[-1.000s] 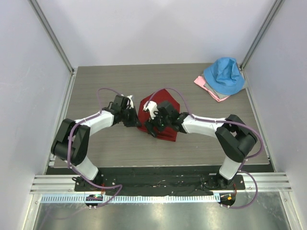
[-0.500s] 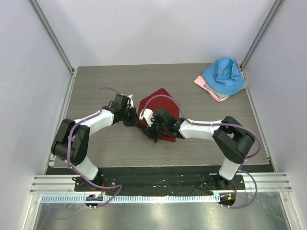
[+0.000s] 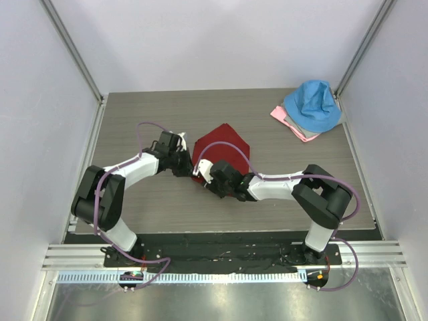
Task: Fold the napkin, place the utensils inside, and roll it up
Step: Roll the napkin with the utensil
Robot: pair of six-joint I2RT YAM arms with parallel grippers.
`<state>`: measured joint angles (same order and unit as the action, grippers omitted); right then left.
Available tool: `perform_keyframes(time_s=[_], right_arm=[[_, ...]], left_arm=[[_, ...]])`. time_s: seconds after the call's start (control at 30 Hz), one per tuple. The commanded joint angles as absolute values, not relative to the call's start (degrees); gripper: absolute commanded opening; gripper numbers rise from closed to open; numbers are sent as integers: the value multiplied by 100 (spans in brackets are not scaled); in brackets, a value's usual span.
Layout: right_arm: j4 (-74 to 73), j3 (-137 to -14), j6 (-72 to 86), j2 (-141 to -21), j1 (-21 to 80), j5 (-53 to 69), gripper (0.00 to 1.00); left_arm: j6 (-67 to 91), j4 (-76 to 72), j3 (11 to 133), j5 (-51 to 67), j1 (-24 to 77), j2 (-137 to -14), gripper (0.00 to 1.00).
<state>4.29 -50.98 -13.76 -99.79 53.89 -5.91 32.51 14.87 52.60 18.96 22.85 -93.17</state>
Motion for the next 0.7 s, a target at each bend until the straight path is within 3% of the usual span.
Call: perform_keyframes(time_s=[0.0,0.03,0.17,0.27,0.37,0.47,0.67], right_arm=[[274,-5238,-1415,-10169,5379,-616,27],[168,-5290,-1398,-10195,5388,-554,22],[-744,-5825,-1292,-10344,5379,-99,3],[-1447,-6360,-1082,-10520,5344,402,1],[-2115,-6932,-844,-10740,5221,825,1],[-2617,-7424,-660,-10985,5063,1449,1],[-3304,-8243,-309,-11574,4598,2802,1]], left_arm=[[3199,1371,5388,2092,2267,-9246,1],[3217,1371,5388,2057,2250,-9185,5],[3269,1310,5239,1802,2136,-8843,42],[3252,1301,5029,1434,2101,-8456,63],[3322,1248,4704,942,2092,-8053,77],[3357,1178,4352,423,2083,-7779,86],[3156,994,3851,184,2057,-7006,90]])
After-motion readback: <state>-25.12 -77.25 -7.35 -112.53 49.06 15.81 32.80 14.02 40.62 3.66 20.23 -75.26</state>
